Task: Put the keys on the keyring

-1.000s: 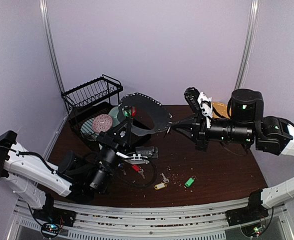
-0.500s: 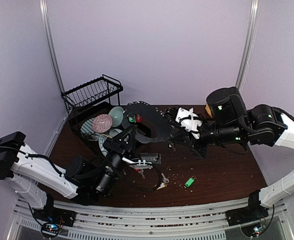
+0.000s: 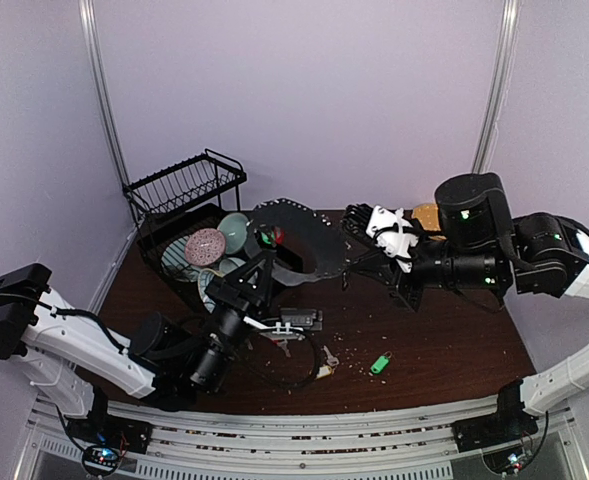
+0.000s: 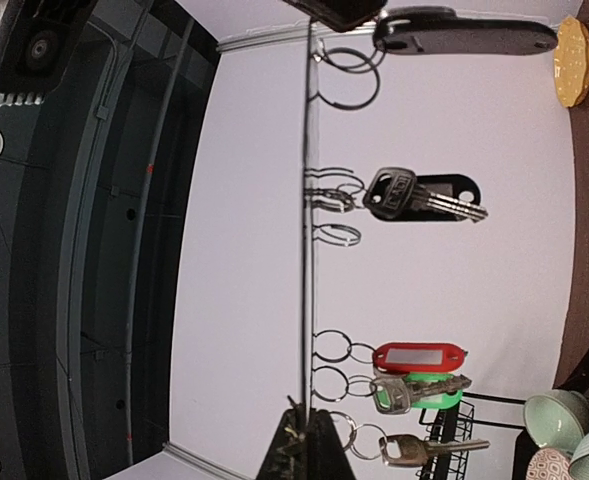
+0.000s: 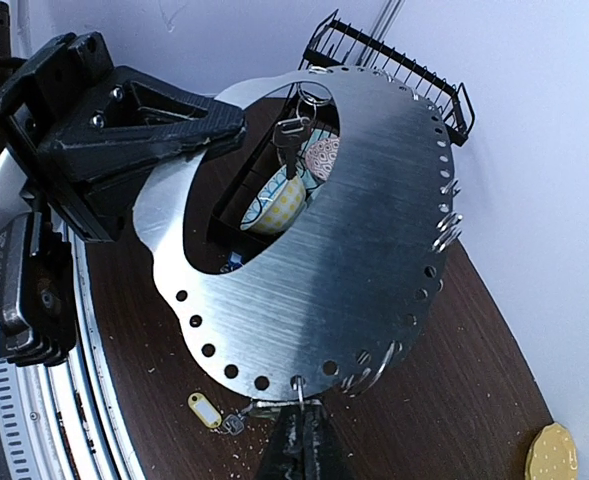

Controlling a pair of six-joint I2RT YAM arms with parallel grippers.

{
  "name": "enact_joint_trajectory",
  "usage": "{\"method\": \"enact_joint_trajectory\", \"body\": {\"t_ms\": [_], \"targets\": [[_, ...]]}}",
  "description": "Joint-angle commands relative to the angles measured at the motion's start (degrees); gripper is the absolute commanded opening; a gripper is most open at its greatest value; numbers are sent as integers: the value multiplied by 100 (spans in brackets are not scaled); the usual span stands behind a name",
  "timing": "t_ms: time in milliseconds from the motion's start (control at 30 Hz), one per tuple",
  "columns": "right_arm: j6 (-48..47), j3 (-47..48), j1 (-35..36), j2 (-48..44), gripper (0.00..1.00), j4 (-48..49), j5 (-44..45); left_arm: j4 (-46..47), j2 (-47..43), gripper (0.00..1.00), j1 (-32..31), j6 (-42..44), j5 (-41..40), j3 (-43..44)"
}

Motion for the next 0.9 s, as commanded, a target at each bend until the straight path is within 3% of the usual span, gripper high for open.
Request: {"method": "enact_joint_trajectory", "body": {"t_ms": [0, 567, 767, 867], "targets": [[164, -8, -23, 36, 0, 438, 358, 418, -94, 0, -100, 1467, 444, 22], [-176, 648, -16, 860, 0, -350, 333, 356, -36, 0, -100, 1416, 482, 30], [-436, 464, -2, 678, 0, -331, -488, 309, -70, 0, -99, 1188, 203, 75], [-345, -12, -99, 277, 6, 252, -856, 348, -124, 0, -100, 1044, 57, 100]]}}
